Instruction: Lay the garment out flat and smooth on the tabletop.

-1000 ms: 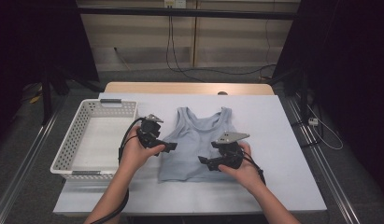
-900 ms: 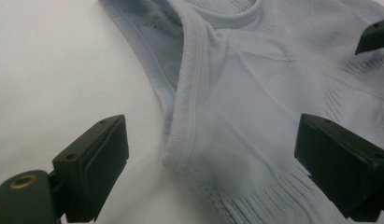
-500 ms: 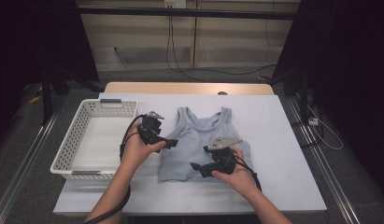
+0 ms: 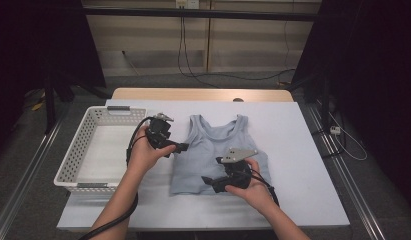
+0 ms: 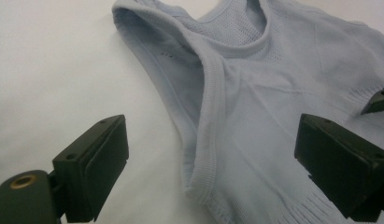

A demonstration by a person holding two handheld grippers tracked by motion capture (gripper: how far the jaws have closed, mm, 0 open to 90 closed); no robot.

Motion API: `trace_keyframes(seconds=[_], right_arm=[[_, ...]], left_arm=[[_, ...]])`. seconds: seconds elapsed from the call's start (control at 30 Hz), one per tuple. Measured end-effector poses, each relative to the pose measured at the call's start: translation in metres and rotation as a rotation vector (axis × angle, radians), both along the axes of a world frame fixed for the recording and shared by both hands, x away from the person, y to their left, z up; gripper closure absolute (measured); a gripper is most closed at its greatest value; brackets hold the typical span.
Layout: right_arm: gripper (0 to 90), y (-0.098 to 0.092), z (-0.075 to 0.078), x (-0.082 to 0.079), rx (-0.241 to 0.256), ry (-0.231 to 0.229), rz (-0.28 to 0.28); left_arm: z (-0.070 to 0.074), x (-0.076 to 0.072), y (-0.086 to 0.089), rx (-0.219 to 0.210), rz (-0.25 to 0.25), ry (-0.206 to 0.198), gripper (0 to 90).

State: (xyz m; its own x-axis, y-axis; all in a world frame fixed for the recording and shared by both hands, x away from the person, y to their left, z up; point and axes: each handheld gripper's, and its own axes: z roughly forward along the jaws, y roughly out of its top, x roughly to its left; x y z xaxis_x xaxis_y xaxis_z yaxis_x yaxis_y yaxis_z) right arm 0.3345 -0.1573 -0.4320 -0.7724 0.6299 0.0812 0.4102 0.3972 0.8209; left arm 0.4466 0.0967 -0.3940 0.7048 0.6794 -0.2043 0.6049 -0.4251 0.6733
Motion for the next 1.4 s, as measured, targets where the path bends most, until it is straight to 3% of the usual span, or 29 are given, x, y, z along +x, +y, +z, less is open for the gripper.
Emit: trace_keyframes(seconds=[0.17,0.43,0.5,0.57,0.8,1.03,1.4], right_arm=[[15.0,0.004,0.001,-0.002,0.005,-0.008,0.007],[17.3,0.021,0.0,-0.006,0.002,-0.013,0.062],[18.5,0.026,0.0,-0.006,0.002,-0.015,0.073],[19.2,0.03,0.0,-0.006,0.003,-0.013,0.083],[23.9,0.045,0.0,-0.006,0.02,-0.009,0.123],[26.4,0.056,-0.004,-0.007,-0.003,-0.008,0.154],[36.2,0.065,-0.005,-0.009,-0.016,-0.05,0.177]], left_arm=[[0.002,0.001,0.0,-0.005,-0.002,-0.012,10.3],[0.006,0.003,0.003,-0.01,0.011,-0.011,10.3],[0.007,0.004,0.003,-0.03,0.027,-0.007,10.3],[0.009,0.005,0.006,-0.009,0.013,-0.008,10.3],[0.01,0.011,0.006,-0.016,0.027,0.007,10.3],[0.013,0.015,0.004,-0.018,0.023,0.009,10.3],[0.016,0.017,0.006,-0.007,0.022,0.007,10.4]])
